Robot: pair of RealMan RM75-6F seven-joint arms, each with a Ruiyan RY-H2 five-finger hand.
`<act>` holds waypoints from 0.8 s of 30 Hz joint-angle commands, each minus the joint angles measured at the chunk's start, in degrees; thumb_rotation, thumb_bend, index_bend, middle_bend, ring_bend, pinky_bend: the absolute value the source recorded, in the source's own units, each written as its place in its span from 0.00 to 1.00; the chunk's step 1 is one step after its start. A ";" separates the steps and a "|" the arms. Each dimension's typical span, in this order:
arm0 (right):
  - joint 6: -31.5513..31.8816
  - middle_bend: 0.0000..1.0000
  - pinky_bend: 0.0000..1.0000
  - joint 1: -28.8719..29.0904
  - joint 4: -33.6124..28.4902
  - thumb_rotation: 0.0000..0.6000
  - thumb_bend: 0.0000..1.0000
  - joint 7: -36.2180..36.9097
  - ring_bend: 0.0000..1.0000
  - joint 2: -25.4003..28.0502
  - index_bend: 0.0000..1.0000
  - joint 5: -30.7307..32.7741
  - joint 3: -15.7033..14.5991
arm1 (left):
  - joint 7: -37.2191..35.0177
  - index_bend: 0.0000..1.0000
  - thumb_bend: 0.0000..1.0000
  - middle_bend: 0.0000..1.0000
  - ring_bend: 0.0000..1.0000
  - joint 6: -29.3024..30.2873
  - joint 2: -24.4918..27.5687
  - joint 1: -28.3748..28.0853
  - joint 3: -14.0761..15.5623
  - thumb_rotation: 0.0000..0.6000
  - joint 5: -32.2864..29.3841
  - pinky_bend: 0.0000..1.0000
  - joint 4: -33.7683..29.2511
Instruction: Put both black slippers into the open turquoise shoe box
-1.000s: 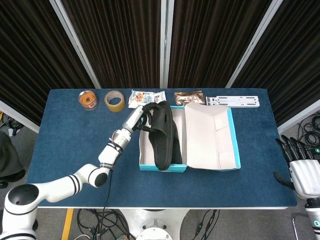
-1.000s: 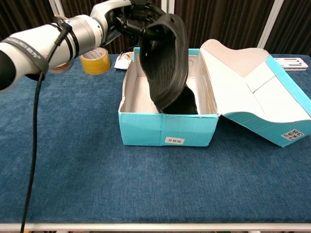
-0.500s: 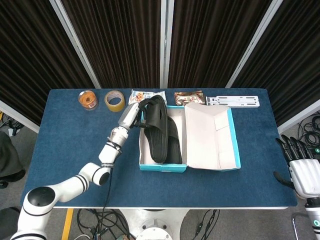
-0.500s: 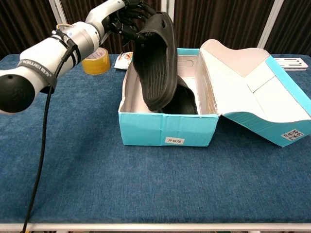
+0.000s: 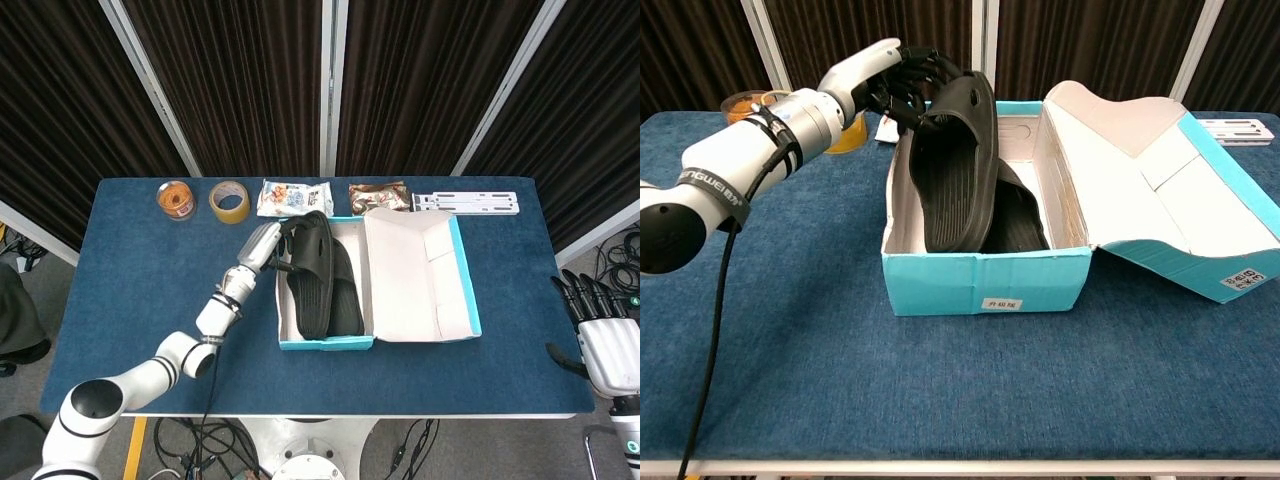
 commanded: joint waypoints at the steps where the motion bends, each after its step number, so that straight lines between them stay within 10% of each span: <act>1: 0.00 0.03 0.12 0.01 0.03 1.00 0.11 0.08 0.00 0.01 0.00 -0.08 -0.03 | 2.84 0.52 0.14 0.59 0.36 -4.33 1.78 -0.01 -0.60 1.00 -2.75 0.55 -3.17; 8: 0.20 0.03 0.12 -0.16 0.08 1.00 0.11 0.58 0.00 0.22 0.00 -0.23 -0.15 | 12.88 0.51 0.14 0.54 0.32 -6.95 2.34 0.81 -2.06 1.00 -8.04 0.52 -5.98; 16: 0.21 0.03 0.12 -0.15 0.37 1.00 0.11 1.14 0.00 0.21 0.00 -0.71 -0.33 | 19.49 0.21 0.15 0.14 0.05 -3.64 1.82 1.98 -1.24 1.00 -7.62 0.37 -6.04; 24: 0.93 0.03 0.12 -0.46 0.78 1.00 0.11 1.87 0.00 0.26 0.00 -1.39 -0.53 | 29.27 0.14 0.15 0.04 0.00 -0.03 6.32 2.91 1.89 1.00 -3.51 0.22 -9.76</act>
